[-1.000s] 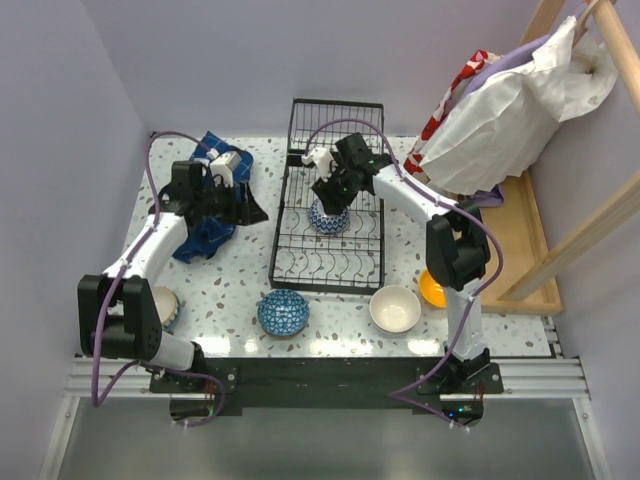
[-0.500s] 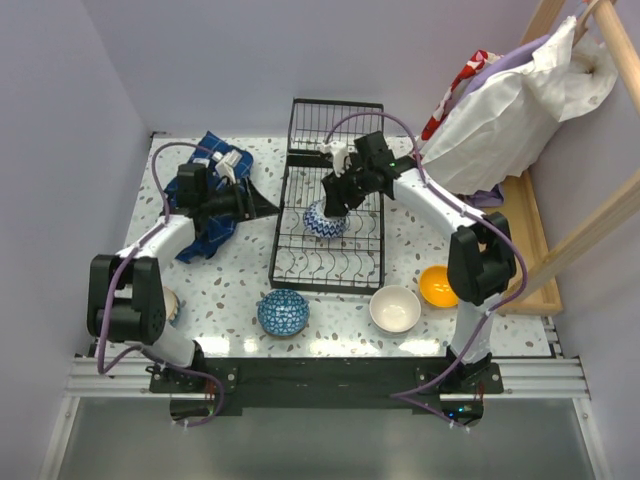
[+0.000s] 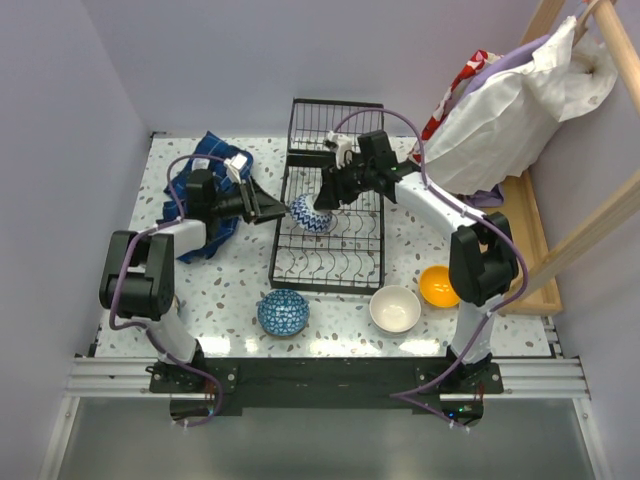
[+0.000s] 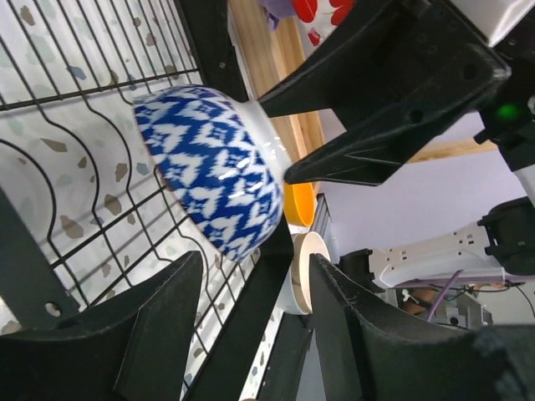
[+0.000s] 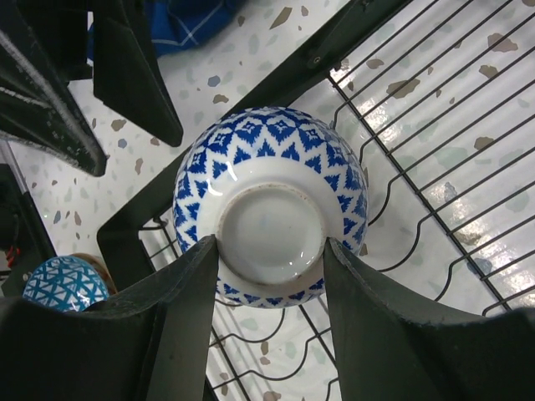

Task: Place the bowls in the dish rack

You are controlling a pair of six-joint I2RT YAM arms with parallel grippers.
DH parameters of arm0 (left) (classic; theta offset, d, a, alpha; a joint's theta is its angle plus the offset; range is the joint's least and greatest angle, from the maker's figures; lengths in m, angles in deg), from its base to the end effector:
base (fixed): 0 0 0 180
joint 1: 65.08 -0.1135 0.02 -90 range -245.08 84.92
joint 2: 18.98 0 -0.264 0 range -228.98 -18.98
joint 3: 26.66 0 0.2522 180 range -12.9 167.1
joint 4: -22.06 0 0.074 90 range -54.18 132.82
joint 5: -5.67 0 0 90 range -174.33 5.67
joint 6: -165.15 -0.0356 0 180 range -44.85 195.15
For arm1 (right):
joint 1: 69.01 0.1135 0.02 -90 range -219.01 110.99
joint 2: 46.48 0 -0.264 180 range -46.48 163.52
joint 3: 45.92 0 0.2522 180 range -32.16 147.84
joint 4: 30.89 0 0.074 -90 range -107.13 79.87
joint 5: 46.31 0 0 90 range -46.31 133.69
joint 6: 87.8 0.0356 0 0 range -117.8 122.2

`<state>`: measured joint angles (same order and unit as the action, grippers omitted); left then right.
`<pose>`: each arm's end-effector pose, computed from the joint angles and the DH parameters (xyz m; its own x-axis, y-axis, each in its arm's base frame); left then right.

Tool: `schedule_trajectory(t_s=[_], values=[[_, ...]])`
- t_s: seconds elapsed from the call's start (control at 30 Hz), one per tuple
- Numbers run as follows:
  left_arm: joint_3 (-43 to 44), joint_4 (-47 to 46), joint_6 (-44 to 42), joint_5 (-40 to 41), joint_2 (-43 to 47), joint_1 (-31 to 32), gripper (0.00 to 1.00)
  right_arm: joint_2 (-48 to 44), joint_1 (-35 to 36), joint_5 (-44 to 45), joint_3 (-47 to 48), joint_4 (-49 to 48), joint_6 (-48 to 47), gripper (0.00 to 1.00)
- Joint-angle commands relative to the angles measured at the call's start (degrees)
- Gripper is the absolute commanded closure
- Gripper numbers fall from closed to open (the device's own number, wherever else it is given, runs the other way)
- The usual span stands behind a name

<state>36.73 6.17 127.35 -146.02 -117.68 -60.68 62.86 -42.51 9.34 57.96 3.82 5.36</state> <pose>0.3480 -0.0582 0.1985 -0.8861 -0.3077 -0.3467 0.2678 0.2709 -0.9246 0.3826 0.2132 0.2719 -0.6180 -0.2573 -0.7429 -0.7213 0.5615 0.4055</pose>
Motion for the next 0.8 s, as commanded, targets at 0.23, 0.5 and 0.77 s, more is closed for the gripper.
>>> schedule_trajectory(t_s=[0.23, 0.5, 0.77], values=[[0.29, -10.17, 6.95, -2.21, -2.90, 1.75, 0.41, 0.35, -0.31, -3.36, 3.65, -4.69, 3.78, 0.82], [2.23, -6.31, 5.28, -2.38, -2.38, 1.66, 0.41, -1.76, -0.31, -2.22, 2.60, -3.02, 1.59, 0.82], [2.76, -1.46, 2.02, -0.54, -2.81, 1.48, 0.39, -3.25, -0.40, -2.13, 1.28, -2.49, 0.97, 0.83]])
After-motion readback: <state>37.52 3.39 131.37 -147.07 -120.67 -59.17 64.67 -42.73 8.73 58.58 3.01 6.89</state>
